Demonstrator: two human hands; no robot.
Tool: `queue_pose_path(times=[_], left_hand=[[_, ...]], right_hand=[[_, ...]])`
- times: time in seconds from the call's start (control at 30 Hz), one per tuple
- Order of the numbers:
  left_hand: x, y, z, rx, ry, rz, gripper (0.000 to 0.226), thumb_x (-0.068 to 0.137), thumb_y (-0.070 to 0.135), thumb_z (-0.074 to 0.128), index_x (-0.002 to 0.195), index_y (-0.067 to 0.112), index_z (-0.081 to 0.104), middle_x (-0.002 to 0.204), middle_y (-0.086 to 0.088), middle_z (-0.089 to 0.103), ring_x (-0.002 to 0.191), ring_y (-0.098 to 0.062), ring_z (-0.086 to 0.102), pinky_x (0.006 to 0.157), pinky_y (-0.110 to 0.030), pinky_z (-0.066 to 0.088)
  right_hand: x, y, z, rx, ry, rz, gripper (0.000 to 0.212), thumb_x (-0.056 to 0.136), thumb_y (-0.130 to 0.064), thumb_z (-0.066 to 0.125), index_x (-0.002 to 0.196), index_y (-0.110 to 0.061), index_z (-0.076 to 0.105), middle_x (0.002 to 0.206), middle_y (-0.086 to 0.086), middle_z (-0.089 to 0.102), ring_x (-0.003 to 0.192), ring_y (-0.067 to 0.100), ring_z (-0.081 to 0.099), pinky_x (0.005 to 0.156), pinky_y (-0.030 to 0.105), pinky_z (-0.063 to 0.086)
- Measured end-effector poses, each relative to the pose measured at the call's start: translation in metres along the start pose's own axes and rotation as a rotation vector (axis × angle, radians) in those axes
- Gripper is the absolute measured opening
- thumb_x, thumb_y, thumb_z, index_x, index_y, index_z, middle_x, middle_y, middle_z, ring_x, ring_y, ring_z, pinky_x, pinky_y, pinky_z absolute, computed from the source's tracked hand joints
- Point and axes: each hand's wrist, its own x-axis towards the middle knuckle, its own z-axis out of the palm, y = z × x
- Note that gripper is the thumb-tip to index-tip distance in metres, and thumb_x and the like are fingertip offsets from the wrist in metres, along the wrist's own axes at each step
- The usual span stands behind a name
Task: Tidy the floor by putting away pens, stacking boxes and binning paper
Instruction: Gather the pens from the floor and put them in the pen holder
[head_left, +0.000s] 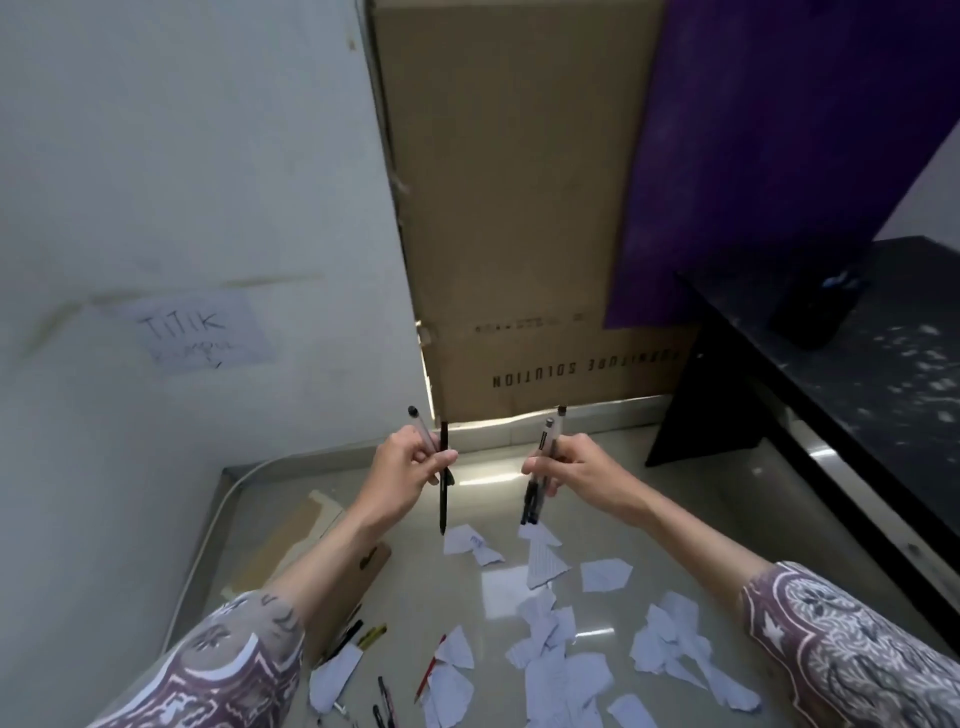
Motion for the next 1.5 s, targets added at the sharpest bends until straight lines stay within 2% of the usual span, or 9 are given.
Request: queue_pose_path(times=[0.13,0.33,0.43,0.6,0.73,0.9,1.1,1.27,1.5], left_hand=[[-0.001,0.062,-0.011,0.006,-0.023,0.099,0.019,0.081,0.01,0.069,0.073,-0.007,0.065,0.079,-0.009,0.06,0.067,-0.017,0.058,0.06,-0.018,0.048],[0.002,0.136,-0.01,-0.045,-0.03,0.24,0.023,0.075,0.011,0.075,0.07,-0.009,0.065,0.073,-0.026,0.065,0.059,-0.022,0.057,0.056,-0.028,0.049],[0.009,0.171,0.004,-0.037,-0.025,0.291,0.026,0.074,0.014,0.077,0.068,-0.008,0.064,0.067,-0.019,0.063,0.059,-0.017,0.051,0.06,-0.03,0.043],[0.025,0.216,0.035,-0.106,-0.032,0.351,0.03,0.076,0.015,0.076,0.062,-0.006,0.06,0.058,0.003,0.055,0.05,-0.005,0.049,0.053,-0.016,0.039],[0.058,0.253,0.075,-0.244,-0.086,0.331,0.028,0.078,0.014,0.074,0.057,0.007,0.057,0.051,0.001,0.056,0.041,-0.001,0.047,0.045,-0.012,0.038],[0.111,0.29,0.131,-0.328,-0.125,0.296,0.018,0.082,0.012,0.069,0.072,0.003,0.058,0.056,-0.007,0.059,0.041,-0.006,0.048,0.044,-0.018,0.039],[0.18,0.331,0.219,-0.384,-0.039,0.239,0.023,0.081,0.011,0.071,0.075,-0.007,0.057,0.058,-0.013,0.064,0.037,-0.006,0.044,0.044,-0.023,0.036],[0.229,0.354,0.28,-0.346,0.06,0.231,0.025,0.078,0.015,0.073,0.063,0.002,0.058,0.056,-0.008,0.066,0.041,-0.006,0.048,0.048,-0.025,0.042],[0.296,0.369,0.353,-0.312,0.07,0.209,0.018,0.078,0.012,0.074,0.07,-0.001,0.064,0.065,-0.01,0.066,0.054,-0.012,0.059,0.049,-0.01,0.047]], right_hand=[[-0.033,-0.037,-0.033,0.001,0.155,-0.065,0.009,0.085,-0.009,0.065,0.079,-0.005,0.069,0.082,0.016,0.069,0.064,0.012,0.061,0.066,0.022,0.05],[-0.078,-0.067,-0.078,-0.014,0.438,-0.101,0.009,0.077,-0.006,0.073,0.079,0.003,0.072,0.085,0.017,0.072,0.068,0.014,0.065,0.068,0.021,0.052],[-0.099,-0.072,-0.104,0.014,0.559,-0.087,0.009,0.078,-0.007,0.073,0.083,0.001,0.073,0.087,0.011,0.072,0.08,0.022,0.068,0.078,0.029,0.054],[-0.116,-0.075,-0.154,0.08,0.684,-0.115,0.01,0.079,-0.002,0.07,0.084,0.006,0.07,0.084,0.018,0.07,0.071,0.022,0.068,0.074,0.03,0.057],[-0.114,-0.069,-0.213,0.155,0.73,-0.118,0.01,0.077,0.004,0.069,0.084,0.011,0.067,0.08,0.019,0.066,0.064,0.014,0.066,0.063,0.017,0.055],[-0.1,-0.047,-0.289,0.256,0.768,-0.107,0.007,0.078,0.006,0.068,0.08,0.012,0.066,0.08,0.018,0.063,0.076,0.026,0.065,0.072,0.032,0.059],[-0.07,-0.004,-0.389,0.354,0.864,-0.065,0.006,0.084,0.002,0.062,0.081,0.003,0.067,0.078,0.014,0.067,0.077,0.021,0.066,0.067,0.021,0.059],[-0.044,0.036,-0.445,0.278,1.017,-0.03,0.007,0.085,-0.002,0.063,0.082,-0.002,0.07,0.083,0.014,0.069,0.079,0.021,0.068,0.075,0.027,0.058],[-0.003,0.087,-0.486,-0.028,1.008,0.04,0.005,0.084,-0.008,0.065,0.084,-0.01,0.07,0.072,-0.002,0.066,0.07,0.007,0.062,0.063,-0.001,0.041]])
